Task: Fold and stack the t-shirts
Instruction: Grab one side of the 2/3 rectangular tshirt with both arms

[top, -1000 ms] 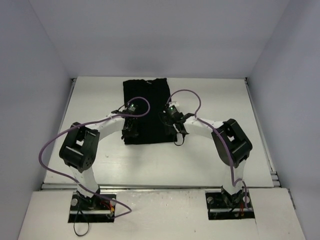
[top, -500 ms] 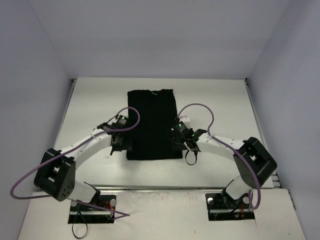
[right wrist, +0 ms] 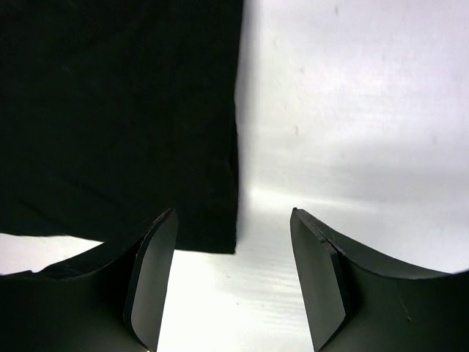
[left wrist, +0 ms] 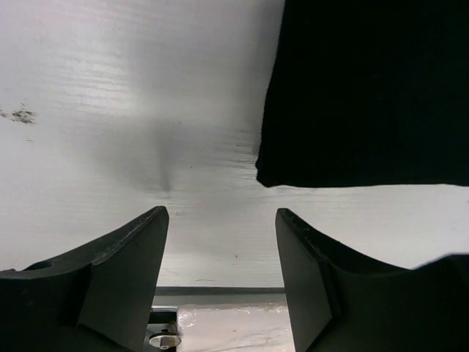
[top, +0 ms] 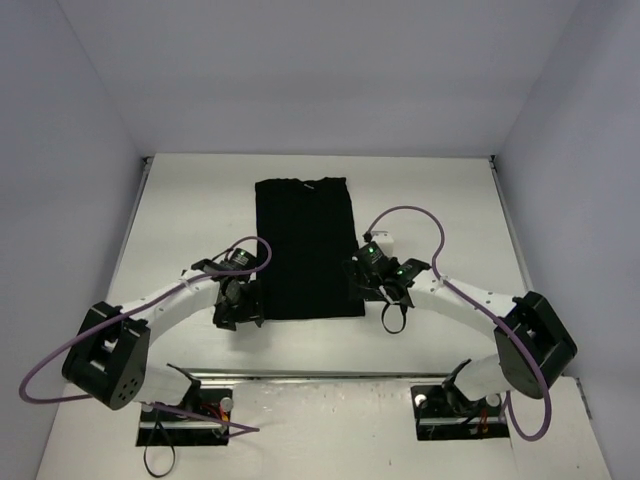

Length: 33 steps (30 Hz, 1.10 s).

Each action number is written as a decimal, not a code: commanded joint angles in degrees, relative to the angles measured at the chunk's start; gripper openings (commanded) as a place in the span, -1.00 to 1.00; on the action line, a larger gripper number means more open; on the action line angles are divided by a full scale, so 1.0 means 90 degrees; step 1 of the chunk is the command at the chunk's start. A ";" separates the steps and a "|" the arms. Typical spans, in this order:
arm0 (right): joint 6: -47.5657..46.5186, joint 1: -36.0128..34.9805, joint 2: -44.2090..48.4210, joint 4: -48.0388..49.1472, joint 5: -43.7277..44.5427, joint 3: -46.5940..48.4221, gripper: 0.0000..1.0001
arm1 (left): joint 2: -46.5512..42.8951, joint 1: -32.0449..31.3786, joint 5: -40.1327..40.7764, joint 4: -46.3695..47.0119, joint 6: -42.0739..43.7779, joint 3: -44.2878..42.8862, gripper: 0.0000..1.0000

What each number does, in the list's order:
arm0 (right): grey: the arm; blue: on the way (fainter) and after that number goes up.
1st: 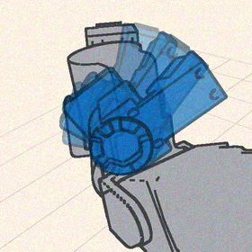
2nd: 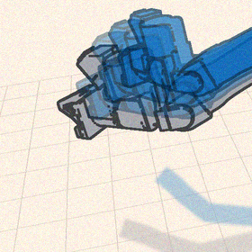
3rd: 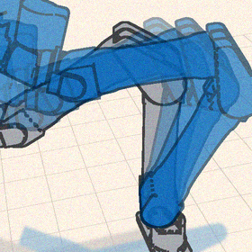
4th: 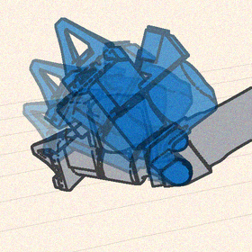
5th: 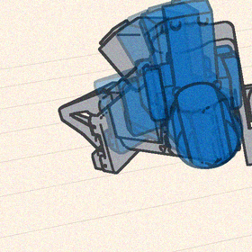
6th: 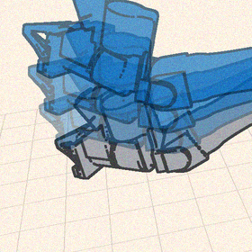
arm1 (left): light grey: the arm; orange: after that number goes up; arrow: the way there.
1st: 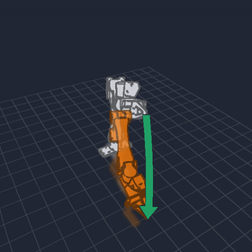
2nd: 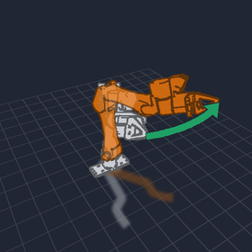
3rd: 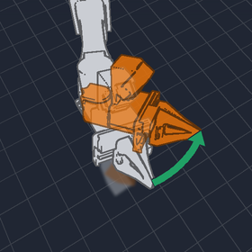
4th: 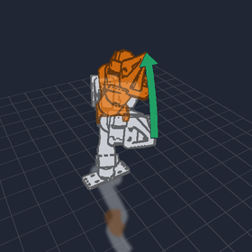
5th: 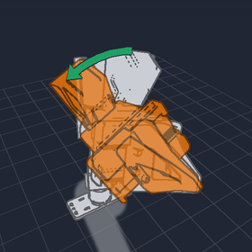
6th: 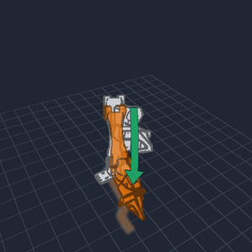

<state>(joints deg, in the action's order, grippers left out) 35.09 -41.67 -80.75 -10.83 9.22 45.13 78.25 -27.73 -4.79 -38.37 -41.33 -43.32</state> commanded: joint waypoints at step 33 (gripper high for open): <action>0.0833 -0.0268 -0.0450 0.0584 -0.0352 -0.0414 0.20 | 0.0901 0.0307 -0.0322 0.1466 -0.0017 0.0238 -0.97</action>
<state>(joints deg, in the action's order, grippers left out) 40.54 -43.00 -82.84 -7.66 5.32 40.91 84.54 -25.26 -9.83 -27.26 -41.59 -44.44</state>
